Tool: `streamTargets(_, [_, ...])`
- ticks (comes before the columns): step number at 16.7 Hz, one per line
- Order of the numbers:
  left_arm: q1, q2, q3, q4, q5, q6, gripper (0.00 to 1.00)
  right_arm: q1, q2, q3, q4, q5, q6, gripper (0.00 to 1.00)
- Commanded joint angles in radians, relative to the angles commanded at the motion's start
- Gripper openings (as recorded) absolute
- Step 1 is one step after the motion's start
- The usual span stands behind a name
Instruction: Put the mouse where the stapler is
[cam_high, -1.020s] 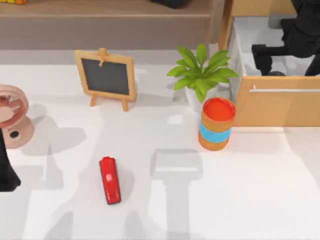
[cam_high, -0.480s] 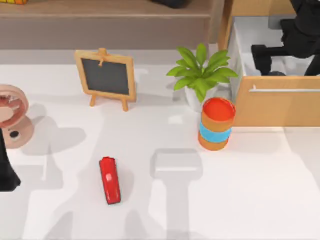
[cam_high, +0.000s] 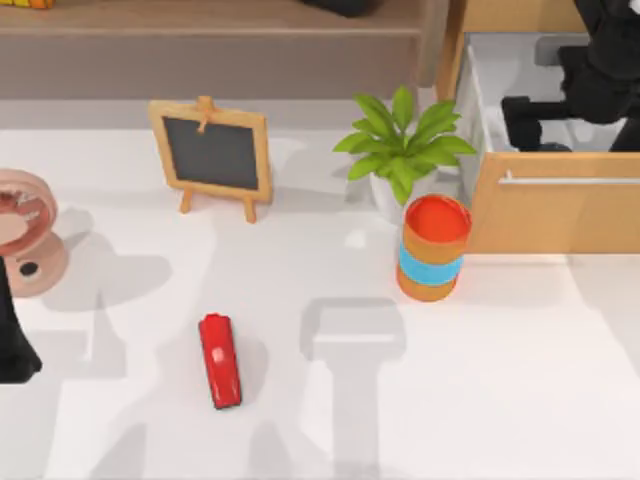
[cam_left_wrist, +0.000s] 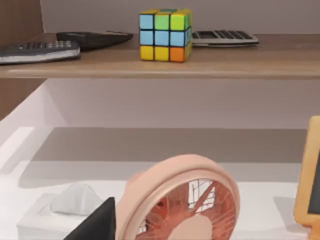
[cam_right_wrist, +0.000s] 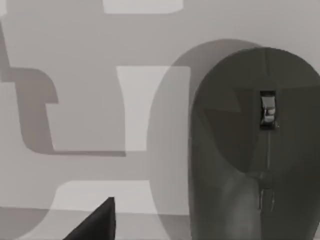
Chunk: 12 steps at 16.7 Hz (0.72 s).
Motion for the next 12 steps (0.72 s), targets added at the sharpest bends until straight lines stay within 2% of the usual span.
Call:
streamTargets(11, [0.000,0.000,0.000,0.000,0.000,0.000,1.00,0.000,0.037,-0.011,0.047,0.000,0.001,1.00])
streamTargets(12, [0.000,0.000,0.000,0.000,0.000,0.000,1.00,0.000,0.037,-0.011,0.047,0.000,0.001,0.92])
